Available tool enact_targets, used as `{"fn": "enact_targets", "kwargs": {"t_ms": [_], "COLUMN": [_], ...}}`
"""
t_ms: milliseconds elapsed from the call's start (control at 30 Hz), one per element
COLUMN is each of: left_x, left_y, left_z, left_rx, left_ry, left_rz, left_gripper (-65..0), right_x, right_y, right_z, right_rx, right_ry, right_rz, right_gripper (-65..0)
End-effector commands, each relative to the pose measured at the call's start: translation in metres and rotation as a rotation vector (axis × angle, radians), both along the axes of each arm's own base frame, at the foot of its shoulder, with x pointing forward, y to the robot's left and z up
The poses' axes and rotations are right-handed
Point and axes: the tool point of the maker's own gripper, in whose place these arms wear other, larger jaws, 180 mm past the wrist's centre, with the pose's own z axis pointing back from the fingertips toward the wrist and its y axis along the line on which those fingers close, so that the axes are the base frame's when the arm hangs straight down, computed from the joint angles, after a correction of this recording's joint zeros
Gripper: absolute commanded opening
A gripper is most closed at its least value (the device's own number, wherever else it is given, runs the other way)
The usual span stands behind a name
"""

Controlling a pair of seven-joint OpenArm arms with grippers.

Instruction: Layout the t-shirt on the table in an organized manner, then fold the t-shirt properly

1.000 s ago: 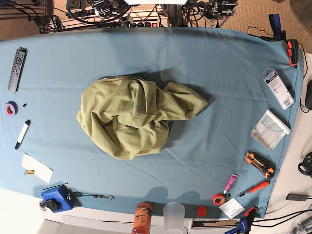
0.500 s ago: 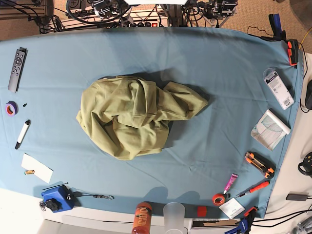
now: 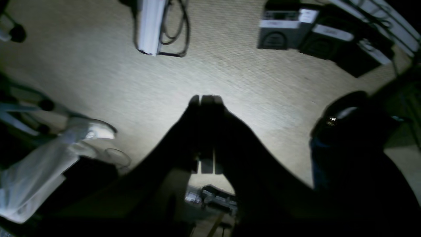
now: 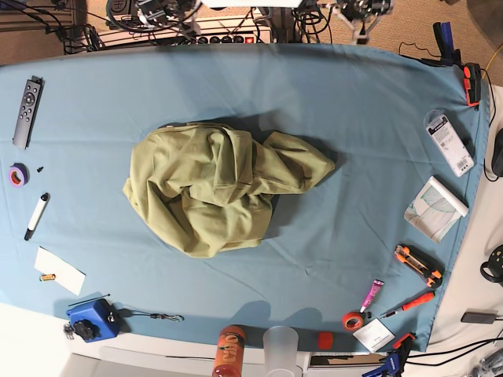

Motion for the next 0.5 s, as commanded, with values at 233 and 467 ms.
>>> {"fn": "enact_targets", "kwargs": {"t_ms": [233, 467], "left_x": [0.001, -0.006], "left_y": [0.038, 0.05], "left_z": [0.023, 0.044], "left_rx": [0.042, 0.042], "left_ry": [-0.092, -0.127], "left_rz": [0.053, 0.091], "left_gripper": [-65.0, -65.0], "right_x": [-0.005, -0.017], "right_y": [-0.029, -0.039], "right_z": [0.022, 0.041], "right_rx": [-0.011, -0.013], "right_ry": [-0.077, -0.103], "right_rz": [0.073, 0.123], "right_gripper": [-65.0, -65.0]}}
